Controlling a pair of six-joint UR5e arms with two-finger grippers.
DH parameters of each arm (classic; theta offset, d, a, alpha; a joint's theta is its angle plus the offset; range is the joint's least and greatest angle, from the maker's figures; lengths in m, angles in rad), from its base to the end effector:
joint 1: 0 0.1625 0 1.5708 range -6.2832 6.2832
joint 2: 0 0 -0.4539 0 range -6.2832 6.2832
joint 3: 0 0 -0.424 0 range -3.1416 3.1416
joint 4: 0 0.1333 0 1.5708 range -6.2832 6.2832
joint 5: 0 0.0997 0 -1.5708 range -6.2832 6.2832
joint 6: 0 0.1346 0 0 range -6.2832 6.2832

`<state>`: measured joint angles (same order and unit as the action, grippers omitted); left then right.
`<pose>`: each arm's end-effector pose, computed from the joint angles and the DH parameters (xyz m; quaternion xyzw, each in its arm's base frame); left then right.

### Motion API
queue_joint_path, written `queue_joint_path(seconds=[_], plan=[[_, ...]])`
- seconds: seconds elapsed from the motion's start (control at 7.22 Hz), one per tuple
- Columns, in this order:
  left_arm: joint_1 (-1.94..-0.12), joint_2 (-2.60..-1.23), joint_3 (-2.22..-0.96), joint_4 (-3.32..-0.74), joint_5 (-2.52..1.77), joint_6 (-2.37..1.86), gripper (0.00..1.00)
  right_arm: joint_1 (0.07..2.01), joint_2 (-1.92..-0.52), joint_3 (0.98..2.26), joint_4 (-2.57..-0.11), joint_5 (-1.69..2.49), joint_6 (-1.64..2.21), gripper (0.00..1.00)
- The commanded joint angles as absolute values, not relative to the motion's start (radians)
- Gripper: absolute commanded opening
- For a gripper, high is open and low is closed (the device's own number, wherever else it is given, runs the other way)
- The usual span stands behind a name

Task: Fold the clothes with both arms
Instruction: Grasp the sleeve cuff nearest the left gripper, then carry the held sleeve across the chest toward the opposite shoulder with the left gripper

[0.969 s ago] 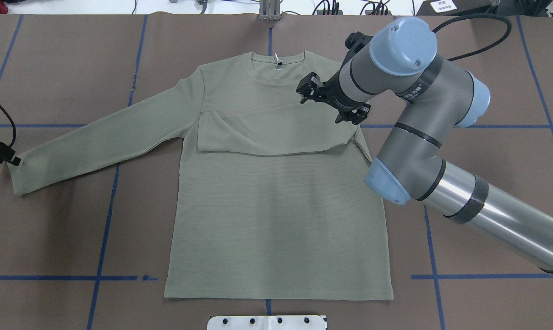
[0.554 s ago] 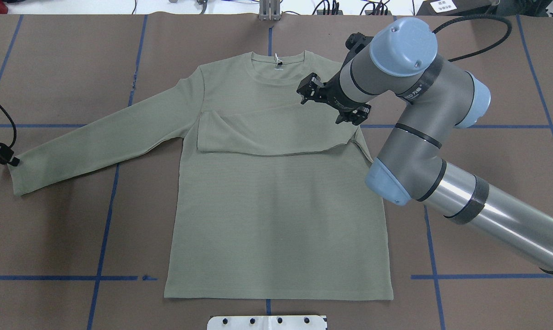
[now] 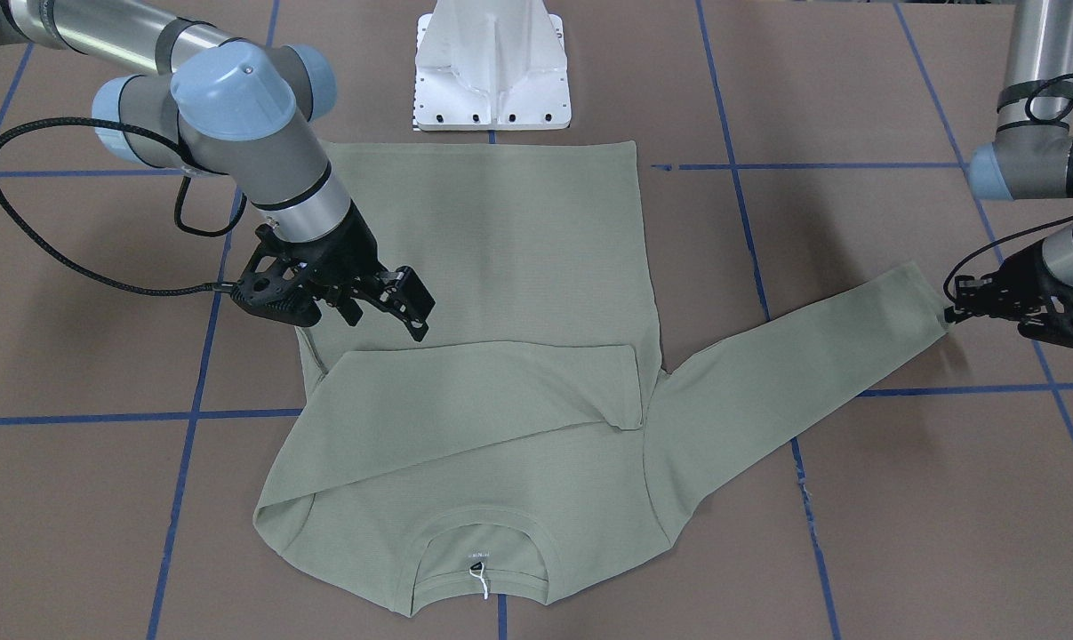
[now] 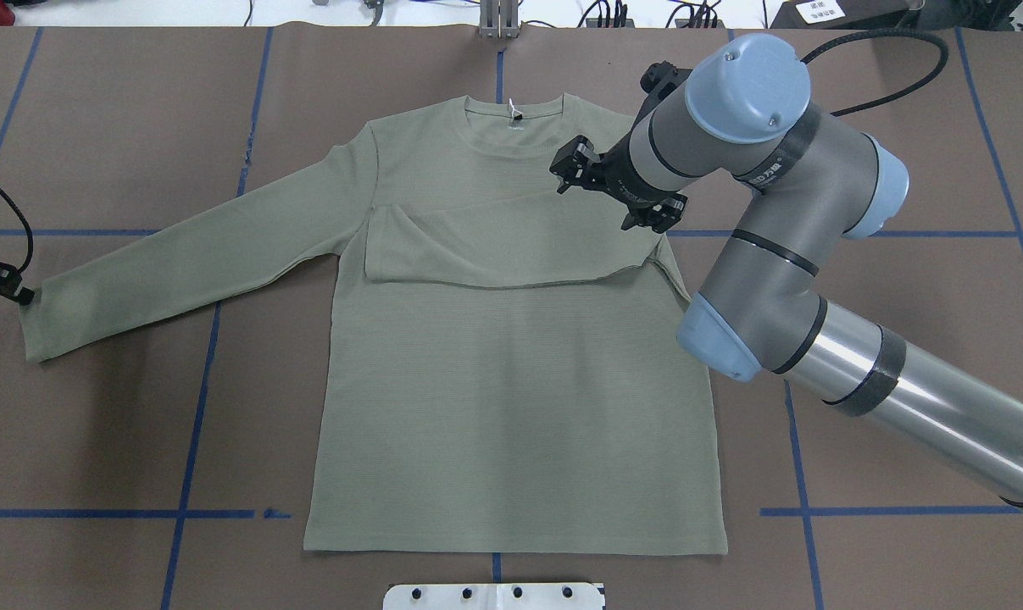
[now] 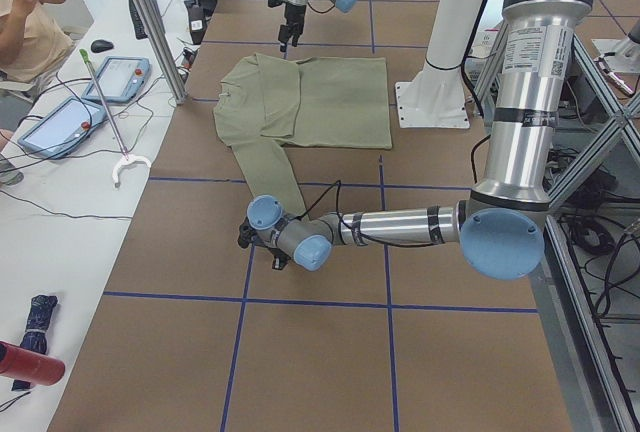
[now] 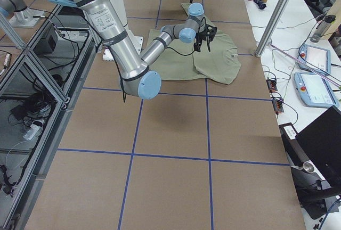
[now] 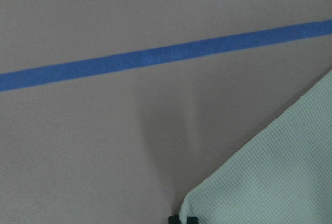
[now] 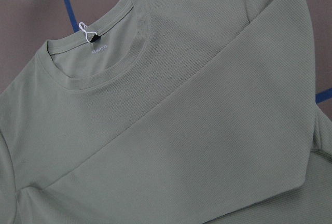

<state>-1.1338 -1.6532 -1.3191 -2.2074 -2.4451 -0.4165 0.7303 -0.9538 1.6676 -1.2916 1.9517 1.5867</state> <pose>0.2196 -0.5411 0.7185 0.0205 0.4617 0.1071 0.8803 -0.4974 -0.5572 0.2398 0.0076 -0.4964 0.2307 0.8368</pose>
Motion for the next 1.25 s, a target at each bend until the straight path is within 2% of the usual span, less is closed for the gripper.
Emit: queue_joint_path(seconds=[0.0,0.28,0.42,0.69,0.97,1.11], plan=[[-1.135,-1.641,-1.45,-2.198,-2.637,-0.437,0.0,0.759,-1.012,1.721,-1.292,1.965,1.574,1.0],[-1.135,-1.678,-1.634,-2.209,-2.652,-0.632,0.0,0.817,-1.15,1.779,-1.29,1.953,1.461,1.0],[-1.129,-1.753,-1.687,-2.209,-2.651,-0.796,0.0,0.865,-1.231,1.81,-1.289,1.968,1.366,1.0],[-0.961,-2.02,-1.689,-2.206,-2.535,-1.163,0.0,0.963,-1.438,1.909,-1.287,1.974,1.181,1.0],[-0.783,-2.205,-1.663,-2.207,-2.273,-1.411,0.0,1.023,-1.547,1.925,-1.285,1.983,1.056,1.0],[-0.746,-2.347,-1.56,-2.204,-2.2,-1.492,0.0,1.052,-1.577,1.925,-1.285,2.006,1.017,1.0]])
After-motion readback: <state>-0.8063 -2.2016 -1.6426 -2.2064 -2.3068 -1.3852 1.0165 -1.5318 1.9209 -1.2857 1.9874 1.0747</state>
